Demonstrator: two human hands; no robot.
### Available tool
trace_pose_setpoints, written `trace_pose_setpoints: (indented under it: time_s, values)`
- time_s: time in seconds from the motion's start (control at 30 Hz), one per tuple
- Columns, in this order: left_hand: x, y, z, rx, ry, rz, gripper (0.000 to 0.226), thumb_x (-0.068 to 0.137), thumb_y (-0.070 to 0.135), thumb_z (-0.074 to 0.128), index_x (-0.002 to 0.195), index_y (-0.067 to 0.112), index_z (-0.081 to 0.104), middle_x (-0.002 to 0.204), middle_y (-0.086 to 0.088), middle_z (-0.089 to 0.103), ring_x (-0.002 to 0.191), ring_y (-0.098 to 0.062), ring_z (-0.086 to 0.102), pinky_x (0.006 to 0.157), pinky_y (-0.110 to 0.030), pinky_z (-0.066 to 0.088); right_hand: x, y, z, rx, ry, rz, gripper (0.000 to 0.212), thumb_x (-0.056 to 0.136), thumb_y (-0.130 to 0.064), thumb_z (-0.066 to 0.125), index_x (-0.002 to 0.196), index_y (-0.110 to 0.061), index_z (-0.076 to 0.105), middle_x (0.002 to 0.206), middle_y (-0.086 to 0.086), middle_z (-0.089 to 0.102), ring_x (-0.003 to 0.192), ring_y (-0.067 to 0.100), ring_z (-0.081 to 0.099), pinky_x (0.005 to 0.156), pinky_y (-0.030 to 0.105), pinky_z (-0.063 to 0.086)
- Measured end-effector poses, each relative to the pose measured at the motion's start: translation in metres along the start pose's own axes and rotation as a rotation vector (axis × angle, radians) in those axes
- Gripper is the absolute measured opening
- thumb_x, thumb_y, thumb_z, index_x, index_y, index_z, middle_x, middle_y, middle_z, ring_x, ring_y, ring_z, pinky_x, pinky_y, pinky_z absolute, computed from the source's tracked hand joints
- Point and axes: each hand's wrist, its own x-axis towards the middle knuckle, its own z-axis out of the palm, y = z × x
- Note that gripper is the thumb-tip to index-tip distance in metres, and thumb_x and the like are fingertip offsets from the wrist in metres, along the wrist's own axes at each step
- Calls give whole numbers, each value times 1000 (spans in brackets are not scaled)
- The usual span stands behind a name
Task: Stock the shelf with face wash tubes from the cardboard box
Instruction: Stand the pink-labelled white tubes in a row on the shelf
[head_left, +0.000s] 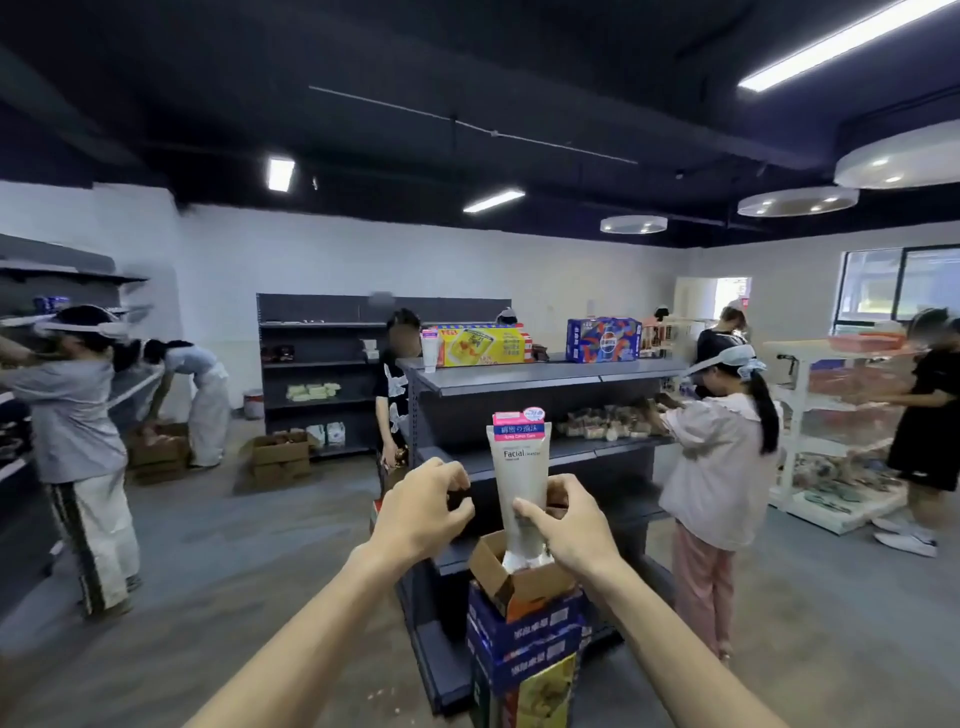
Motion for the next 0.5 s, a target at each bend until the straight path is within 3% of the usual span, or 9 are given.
trace_pose_setpoints:
  time_s: [0.13, 0.3, 0.5]
  values:
    - [48, -15, 28, -2, -10, -30, 17, 84, 35, 59, 99, 28, 62, 94, 13, 63, 88, -11, 61, 76, -30, 52, 63, 18, 9, 25, -11, -6, 35, 84, -32, 78, 110, -24, 58, 109, -8, 66, 98, 5, 63, 84, 26, 55]
    - [121, -50, 70, -14, 0, -54, 17, 83, 37, 59, 98, 30, 63, 94, 13, 65, 86, -8, 61, 76, -30, 53, 149, 48, 32, -6, -41, -39, 33, 83, -32, 78, 109, -23, 59, 105, -12, 65, 99, 4, 62, 75, 15, 49]
    - [224, -113, 114, -6, 29, -47, 18, 85, 36, 59, 101, 29, 62, 91, 13, 63, 87, -9, 59, 77, -31, 52, 272, 83, 68, -18, -42, -71, 35, 82, -34, 78, 109, -23, 60, 106, -11, 67, 98, 2, 62, 77, 15, 48]
